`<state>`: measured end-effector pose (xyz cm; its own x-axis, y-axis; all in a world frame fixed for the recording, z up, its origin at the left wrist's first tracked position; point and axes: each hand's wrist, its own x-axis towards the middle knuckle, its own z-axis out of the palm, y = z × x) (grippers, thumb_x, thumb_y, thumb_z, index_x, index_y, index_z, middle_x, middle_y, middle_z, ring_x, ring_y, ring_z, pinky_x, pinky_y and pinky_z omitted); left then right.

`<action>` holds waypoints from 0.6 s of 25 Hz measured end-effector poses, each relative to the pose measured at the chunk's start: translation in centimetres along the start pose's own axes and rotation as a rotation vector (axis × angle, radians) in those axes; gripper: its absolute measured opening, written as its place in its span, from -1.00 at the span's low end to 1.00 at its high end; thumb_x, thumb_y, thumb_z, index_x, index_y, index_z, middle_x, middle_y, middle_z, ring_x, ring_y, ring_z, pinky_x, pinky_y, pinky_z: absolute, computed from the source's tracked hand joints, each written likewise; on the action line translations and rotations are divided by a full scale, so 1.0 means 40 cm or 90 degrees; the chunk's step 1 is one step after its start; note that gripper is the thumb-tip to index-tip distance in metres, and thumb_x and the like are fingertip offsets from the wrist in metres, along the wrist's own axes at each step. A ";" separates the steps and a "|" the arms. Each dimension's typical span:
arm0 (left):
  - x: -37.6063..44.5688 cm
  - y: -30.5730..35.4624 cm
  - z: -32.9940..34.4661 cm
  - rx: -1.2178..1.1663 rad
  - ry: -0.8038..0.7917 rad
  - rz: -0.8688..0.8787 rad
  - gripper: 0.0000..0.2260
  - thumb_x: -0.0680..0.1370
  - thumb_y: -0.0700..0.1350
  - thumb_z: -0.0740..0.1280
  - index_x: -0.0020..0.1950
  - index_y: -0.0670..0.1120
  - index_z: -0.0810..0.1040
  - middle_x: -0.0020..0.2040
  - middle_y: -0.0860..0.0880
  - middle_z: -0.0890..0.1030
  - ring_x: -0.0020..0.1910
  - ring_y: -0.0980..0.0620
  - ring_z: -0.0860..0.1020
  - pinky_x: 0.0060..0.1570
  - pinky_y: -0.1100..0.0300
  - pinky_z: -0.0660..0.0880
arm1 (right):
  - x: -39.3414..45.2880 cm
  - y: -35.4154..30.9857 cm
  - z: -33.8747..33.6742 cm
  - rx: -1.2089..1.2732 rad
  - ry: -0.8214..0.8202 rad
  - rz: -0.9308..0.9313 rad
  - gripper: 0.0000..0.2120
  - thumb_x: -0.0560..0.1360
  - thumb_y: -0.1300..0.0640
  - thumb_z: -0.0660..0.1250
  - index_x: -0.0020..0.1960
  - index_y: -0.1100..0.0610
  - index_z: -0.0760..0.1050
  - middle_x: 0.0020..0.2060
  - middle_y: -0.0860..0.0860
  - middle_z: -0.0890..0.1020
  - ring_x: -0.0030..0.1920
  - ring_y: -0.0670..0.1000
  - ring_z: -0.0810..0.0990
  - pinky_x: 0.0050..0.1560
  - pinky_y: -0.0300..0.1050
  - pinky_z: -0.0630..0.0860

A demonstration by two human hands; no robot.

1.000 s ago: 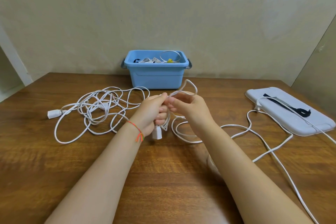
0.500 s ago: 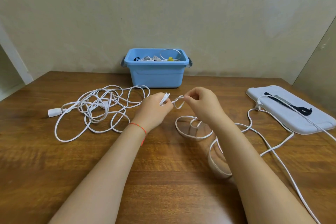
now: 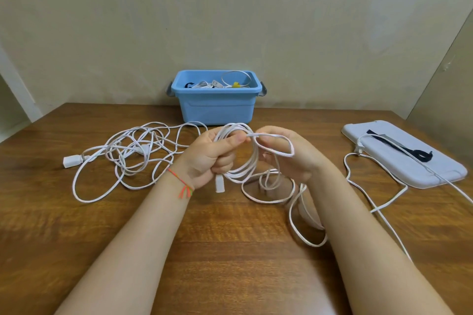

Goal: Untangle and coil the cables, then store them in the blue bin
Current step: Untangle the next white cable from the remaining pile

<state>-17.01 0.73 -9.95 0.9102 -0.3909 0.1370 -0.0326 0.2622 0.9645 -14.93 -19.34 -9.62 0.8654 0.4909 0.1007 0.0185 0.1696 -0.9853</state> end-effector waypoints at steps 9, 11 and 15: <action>0.030 -0.042 0.038 0.208 0.420 0.083 -0.86 0.57 -0.10 0.40 -0.10 -0.15 0.65 -0.36 0.03 0.60 -0.37 0.13 0.55 -0.32 0.27 0.48 | 0.027 0.039 0.106 -0.246 0.226 -0.037 -0.88 0.48 0.14 0.49 -0.04 0.17 0.63 -0.26 0.04 0.64 -0.28 -0.06 0.58 -0.26 -0.18 0.52; 0.026 -0.038 0.031 0.383 0.443 0.096 -0.87 0.56 -0.07 0.41 -0.11 -0.09 0.67 -0.24 0.03 0.63 -0.22 0.13 0.57 -0.25 0.28 0.44 | 0.016 0.019 0.110 -0.265 0.230 -0.025 -0.85 0.47 0.12 0.50 -0.15 0.19 0.62 -0.39 0.02 0.61 -0.35 -0.04 0.56 -0.29 -0.16 0.52; 0.021 -0.022 -0.021 0.642 0.351 0.074 -0.86 0.56 -0.05 0.40 -0.15 -0.08 0.65 -0.28 0.01 0.59 -0.24 0.03 0.53 -0.28 0.17 0.40 | 0.001 -0.028 0.065 -0.271 0.291 -0.053 -0.84 0.54 0.12 0.41 -0.19 0.14 0.64 -0.43 -0.04 0.61 -0.34 -0.02 0.60 -0.24 -0.17 0.55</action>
<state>-15.86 0.92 -10.86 0.9287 0.0924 0.3592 -0.2171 -0.6499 0.7284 -16.20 -17.28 -8.17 0.9773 0.0603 0.2031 0.2114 -0.2098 -0.9546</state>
